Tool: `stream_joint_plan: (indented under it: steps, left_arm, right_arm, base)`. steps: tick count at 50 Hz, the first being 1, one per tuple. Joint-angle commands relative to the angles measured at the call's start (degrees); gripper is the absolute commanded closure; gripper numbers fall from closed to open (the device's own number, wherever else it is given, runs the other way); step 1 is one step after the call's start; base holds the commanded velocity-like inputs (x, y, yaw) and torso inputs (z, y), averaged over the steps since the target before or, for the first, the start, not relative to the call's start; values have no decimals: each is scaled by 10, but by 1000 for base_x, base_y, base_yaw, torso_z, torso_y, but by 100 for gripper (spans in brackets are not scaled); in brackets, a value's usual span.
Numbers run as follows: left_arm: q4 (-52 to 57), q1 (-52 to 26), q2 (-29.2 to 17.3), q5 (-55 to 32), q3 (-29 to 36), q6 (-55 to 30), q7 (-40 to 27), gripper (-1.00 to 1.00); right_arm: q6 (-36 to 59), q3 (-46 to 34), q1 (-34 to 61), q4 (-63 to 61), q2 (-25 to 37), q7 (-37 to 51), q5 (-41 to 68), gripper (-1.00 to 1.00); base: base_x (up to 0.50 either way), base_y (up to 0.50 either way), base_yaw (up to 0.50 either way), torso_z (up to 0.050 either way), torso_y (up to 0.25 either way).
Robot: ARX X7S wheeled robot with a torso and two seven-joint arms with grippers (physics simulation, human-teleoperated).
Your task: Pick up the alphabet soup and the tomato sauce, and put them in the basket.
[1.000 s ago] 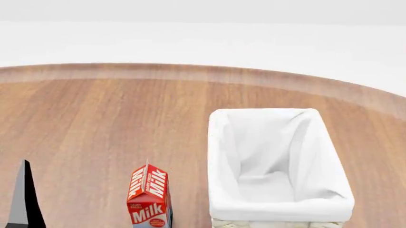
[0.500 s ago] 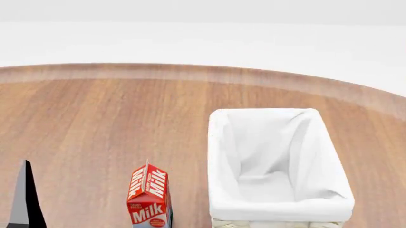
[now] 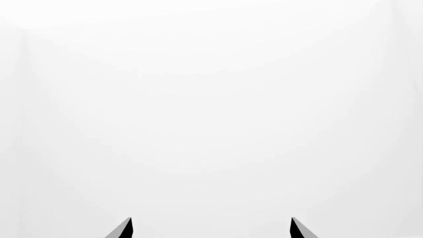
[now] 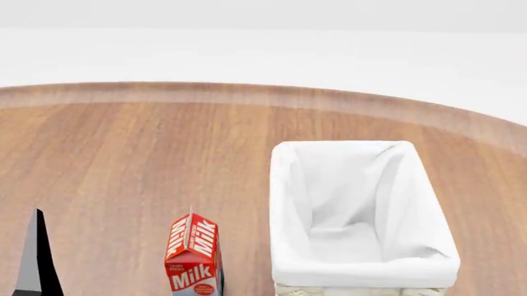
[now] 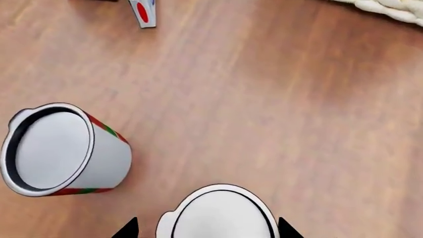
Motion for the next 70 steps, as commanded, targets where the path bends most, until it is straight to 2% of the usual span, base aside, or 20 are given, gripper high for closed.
stream_joint_plan:
  steps: [1,21,22,39,52,70]
  left_arm:
    - [2,-2,-2,-1,3,-3,-3,-100]
    - [-4,-2,-5,2,12,1,-7,-100]
    - [-5,-3,-5,1,11,3,-7,-100]
    - [-7,-4,-7,0,15,4,-11,-100]
    - [-14,-2,-9,-1,17,13,-13,-100]
    - [-8,-7,-11,-5,18,4,-17,-100]
  right_arm:
    - [-14,3,-16,19,-4,-15,1,-100]
    - [-29,8,-38,43,-13,-32,-5,-100]
    - [-29,8,-37,42,-13,-30,-8,100]
    - [-15,9,-19,7,3,-10,-31,100]
    - [52,16,79,-134,73,47,-58,100]
    - [113,52,204,-260,162,57,-33,100]
  base:
    - [0,0,0,0,0]
    - [0,0,0,0,0]
    - [0,0,0,0,0]
    - [0,0,0,0,0]
    - [0,0,0,0,0]
    - [0,0,0,0,0]
